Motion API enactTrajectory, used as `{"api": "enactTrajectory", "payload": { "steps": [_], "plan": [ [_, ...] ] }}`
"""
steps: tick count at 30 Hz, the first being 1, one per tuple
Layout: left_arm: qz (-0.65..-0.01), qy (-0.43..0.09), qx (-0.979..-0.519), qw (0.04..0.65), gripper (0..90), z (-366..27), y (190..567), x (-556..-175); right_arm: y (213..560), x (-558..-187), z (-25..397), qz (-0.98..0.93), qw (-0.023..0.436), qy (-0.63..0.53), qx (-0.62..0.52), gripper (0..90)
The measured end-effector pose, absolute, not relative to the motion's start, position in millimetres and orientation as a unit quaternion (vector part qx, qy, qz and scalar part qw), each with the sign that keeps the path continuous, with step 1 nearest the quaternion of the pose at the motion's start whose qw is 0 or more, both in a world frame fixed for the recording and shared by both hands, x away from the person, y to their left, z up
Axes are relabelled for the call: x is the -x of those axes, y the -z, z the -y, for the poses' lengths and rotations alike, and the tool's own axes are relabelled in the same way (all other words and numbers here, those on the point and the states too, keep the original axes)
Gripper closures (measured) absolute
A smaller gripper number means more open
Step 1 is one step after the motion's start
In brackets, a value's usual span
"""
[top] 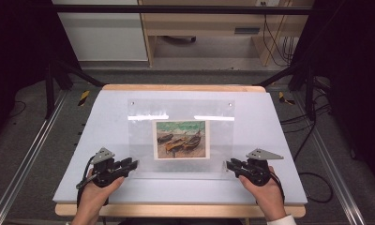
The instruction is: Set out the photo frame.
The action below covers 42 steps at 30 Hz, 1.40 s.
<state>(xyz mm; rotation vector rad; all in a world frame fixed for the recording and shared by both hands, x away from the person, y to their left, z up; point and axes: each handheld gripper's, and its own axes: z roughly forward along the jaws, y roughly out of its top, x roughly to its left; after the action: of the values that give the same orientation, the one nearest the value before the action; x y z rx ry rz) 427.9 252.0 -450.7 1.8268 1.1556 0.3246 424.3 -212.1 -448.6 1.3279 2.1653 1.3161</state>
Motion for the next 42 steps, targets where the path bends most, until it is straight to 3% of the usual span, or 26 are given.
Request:
{"api": "enactTrajectory", "payload": {
  "steps": [42],
  "plan": [
    [-0.456,-0.131,-0.761,0.442,68.9,-252.3,453.3,-419.8,451.9,-415.6,212.1,-0.756,0.133,-0.445,-0.461,75.2]
  ]
}}
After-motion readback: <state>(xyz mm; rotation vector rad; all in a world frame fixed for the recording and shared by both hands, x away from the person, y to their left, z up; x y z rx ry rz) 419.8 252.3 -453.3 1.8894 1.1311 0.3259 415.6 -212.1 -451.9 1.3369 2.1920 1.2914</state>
